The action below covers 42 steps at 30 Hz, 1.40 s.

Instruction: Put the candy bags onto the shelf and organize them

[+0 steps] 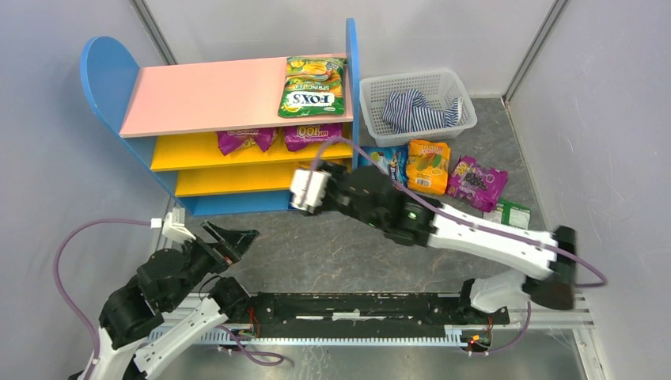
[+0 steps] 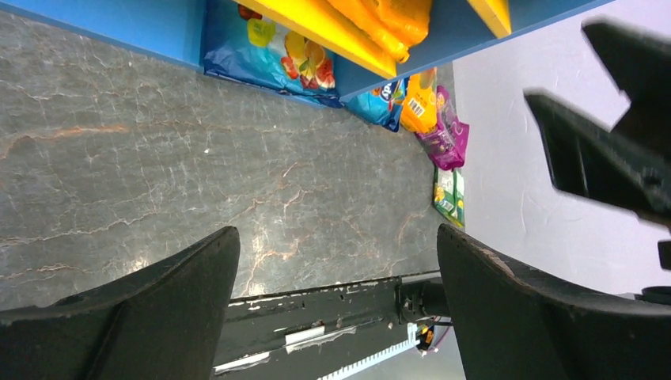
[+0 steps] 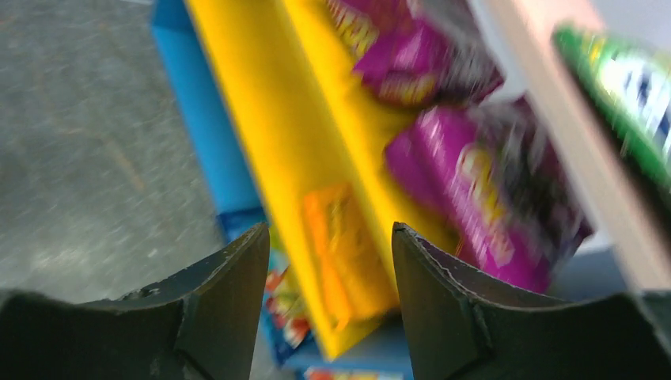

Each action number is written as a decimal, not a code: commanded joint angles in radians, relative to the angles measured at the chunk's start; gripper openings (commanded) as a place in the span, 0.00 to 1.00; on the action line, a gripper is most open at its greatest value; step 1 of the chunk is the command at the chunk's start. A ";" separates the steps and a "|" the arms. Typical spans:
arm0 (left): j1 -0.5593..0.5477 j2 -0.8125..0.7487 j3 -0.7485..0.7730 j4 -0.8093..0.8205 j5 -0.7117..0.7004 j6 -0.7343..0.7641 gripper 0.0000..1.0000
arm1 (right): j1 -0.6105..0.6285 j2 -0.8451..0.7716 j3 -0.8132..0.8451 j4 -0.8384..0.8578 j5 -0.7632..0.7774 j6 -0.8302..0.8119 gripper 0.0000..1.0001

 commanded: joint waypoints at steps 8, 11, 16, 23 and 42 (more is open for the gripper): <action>0.007 0.111 -0.131 0.249 0.077 -0.006 1.00 | -0.009 -0.500 -0.690 -0.018 0.300 0.402 0.72; 0.007 0.147 -0.165 0.314 0.118 -0.005 1.00 | -0.054 -0.515 -0.786 -0.035 0.383 0.489 0.72; 0.007 0.183 -0.206 0.360 0.143 -0.016 1.00 | -0.283 -0.496 -0.897 0.055 0.249 0.631 0.73; 0.007 0.207 -0.249 0.366 0.203 -0.050 1.00 | -0.669 -0.431 -0.909 0.215 -0.135 0.769 0.73; 0.007 0.263 -0.277 0.449 0.265 -0.055 1.00 | -0.960 -0.178 -0.850 0.463 -0.459 1.032 0.98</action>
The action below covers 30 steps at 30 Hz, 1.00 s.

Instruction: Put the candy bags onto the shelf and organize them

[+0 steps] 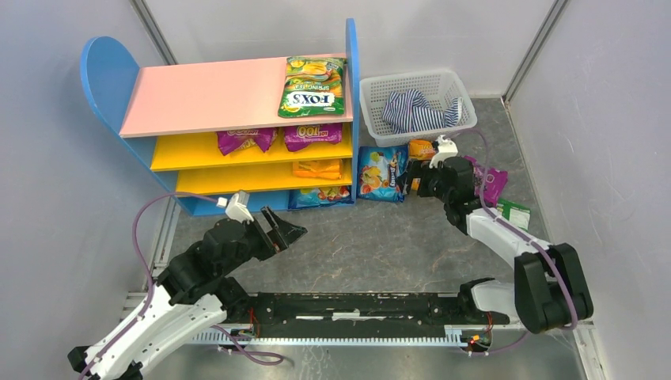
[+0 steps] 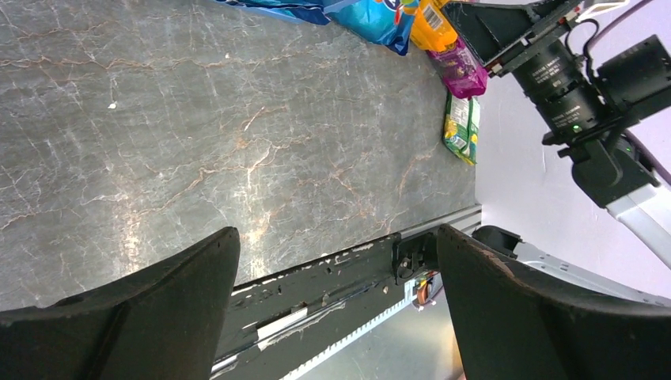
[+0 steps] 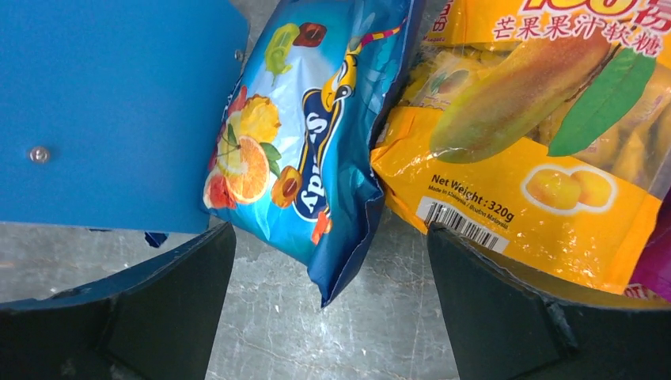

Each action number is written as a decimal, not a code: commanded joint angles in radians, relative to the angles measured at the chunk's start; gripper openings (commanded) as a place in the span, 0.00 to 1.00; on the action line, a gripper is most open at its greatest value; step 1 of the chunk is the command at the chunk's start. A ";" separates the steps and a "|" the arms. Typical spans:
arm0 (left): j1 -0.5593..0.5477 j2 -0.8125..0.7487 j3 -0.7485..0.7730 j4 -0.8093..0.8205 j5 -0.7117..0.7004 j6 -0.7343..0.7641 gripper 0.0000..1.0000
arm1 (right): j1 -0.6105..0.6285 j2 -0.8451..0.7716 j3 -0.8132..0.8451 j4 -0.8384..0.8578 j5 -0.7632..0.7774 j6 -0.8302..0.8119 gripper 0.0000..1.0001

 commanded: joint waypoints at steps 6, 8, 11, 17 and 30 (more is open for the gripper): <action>0.003 0.010 0.009 0.039 0.007 -0.020 1.00 | -0.059 0.159 -0.042 0.250 -0.159 0.190 0.98; 0.003 0.015 0.011 0.042 0.001 -0.016 1.00 | -0.059 0.191 -0.046 0.278 -0.165 0.204 0.97; 0.003 0.034 0.025 0.043 -0.008 0.002 1.00 | -0.058 0.225 -0.051 0.313 -0.156 0.212 0.93; 0.002 0.073 0.053 0.051 -0.023 0.029 1.00 | -0.059 0.310 -0.051 0.400 -0.225 0.237 0.65; 0.003 0.074 0.059 0.060 -0.021 0.051 1.00 | -0.057 0.058 -0.068 0.060 -0.269 -0.047 0.00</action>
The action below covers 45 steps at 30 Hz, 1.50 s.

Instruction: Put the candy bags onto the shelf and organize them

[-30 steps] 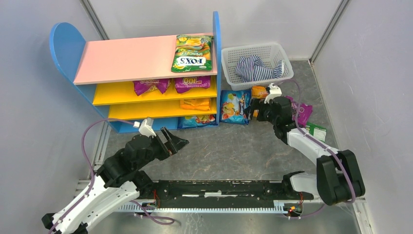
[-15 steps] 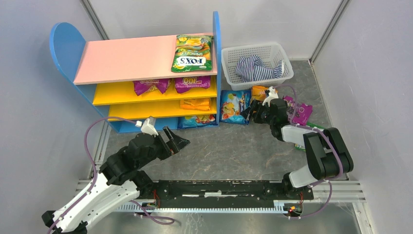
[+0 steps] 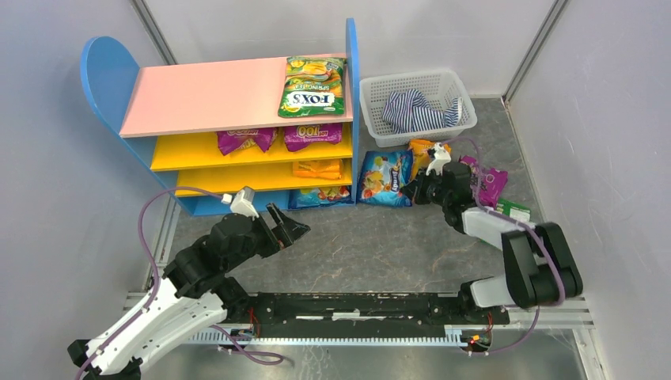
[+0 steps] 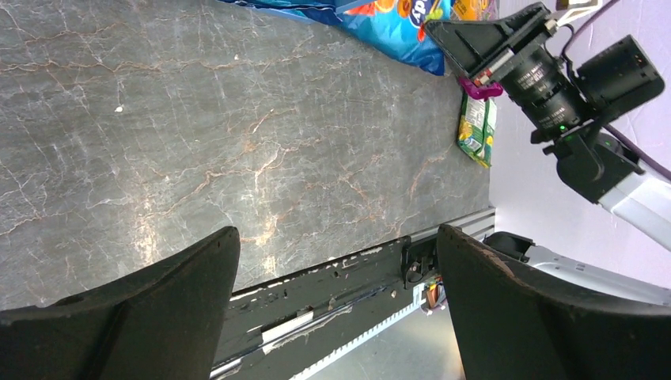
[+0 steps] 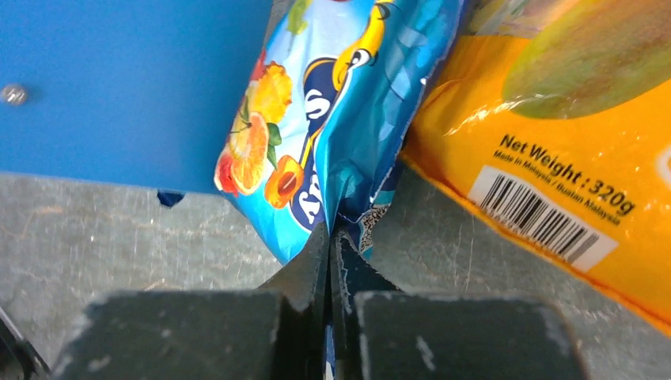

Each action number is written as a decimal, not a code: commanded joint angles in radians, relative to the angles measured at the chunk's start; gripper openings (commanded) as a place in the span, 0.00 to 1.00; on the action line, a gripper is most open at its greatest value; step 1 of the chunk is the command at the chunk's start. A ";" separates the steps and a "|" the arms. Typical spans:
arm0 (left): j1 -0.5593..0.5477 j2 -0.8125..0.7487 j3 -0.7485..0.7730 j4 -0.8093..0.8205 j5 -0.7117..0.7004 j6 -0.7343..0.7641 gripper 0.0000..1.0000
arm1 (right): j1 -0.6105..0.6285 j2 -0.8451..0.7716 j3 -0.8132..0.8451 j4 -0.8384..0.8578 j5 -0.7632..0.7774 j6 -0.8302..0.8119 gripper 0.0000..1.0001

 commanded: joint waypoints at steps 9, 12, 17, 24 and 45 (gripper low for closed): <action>0.002 -0.025 0.059 0.033 -0.013 0.055 1.00 | 0.025 -0.497 0.111 -0.712 0.161 -0.374 0.00; 0.003 -0.026 0.080 0.017 -0.028 0.063 1.00 | 0.152 -0.494 0.203 -0.879 0.278 -0.429 0.00; 0.002 -0.036 0.127 -0.021 -0.061 0.075 1.00 | 0.509 -0.450 0.306 -1.031 0.613 -0.385 0.01; 0.003 -0.078 0.129 -0.059 -0.073 0.049 1.00 | 0.591 -0.523 0.221 -0.881 0.173 -0.335 0.01; 0.000 0.104 -0.074 0.195 0.111 -0.018 1.00 | 1.008 -0.329 -0.095 -0.019 -0.033 0.131 0.65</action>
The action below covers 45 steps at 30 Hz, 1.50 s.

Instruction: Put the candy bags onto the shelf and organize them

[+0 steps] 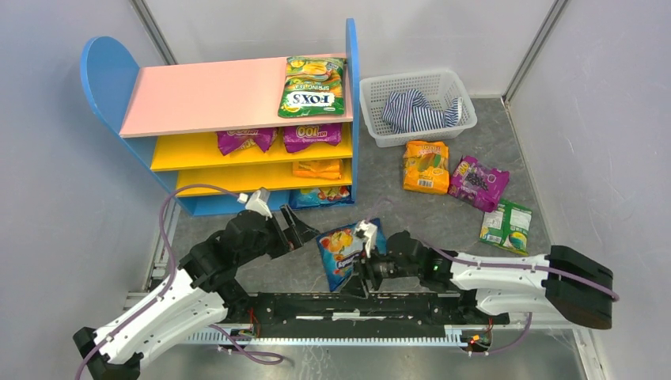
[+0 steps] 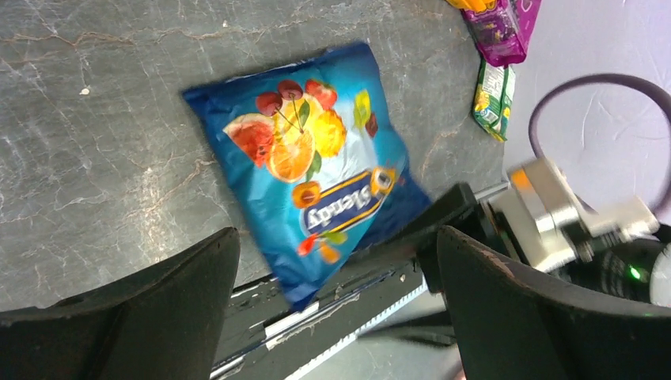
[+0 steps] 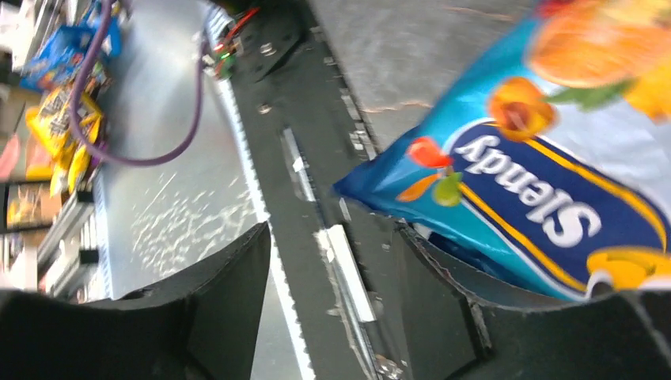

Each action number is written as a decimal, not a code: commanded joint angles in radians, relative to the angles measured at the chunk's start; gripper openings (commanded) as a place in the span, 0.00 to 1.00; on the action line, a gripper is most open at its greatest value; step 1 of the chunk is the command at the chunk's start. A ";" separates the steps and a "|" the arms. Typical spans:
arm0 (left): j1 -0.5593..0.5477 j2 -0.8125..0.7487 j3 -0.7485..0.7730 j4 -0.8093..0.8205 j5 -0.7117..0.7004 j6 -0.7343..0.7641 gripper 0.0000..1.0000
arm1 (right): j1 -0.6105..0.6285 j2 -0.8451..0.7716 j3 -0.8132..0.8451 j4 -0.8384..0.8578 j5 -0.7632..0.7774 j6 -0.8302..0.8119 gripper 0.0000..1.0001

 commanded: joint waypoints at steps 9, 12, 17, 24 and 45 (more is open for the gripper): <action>-0.041 0.118 -0.123 0.218 0.105 -0.059 0.94 | 0.065 -0.196 0.219 -0.519 0.402 -0.389 0.92; -0.092 0.151 -0.138 0.231 0.111 -0.076 0.93 | 0.060 -0.244 0.220 -0.570 0.493 -0.433 0.97; -0.267 0.217 -0.171 0.241 0.047 -0.151 0.97 | 0.059 -0.246 0.202 -0.552 0.513 -0.536 0.98; -0.444 0.384 -0.212 0.396 0.012 -0.249 0.94 | 0.068 -0.119 0.212 -0.481 0.458 -0.669 0.98; -0.434 0.366 -0.047 0.226 -0.251 -0.156 0.12 | 0.171 -0.087 0.135 -0.259 0.424 -0.723 0.98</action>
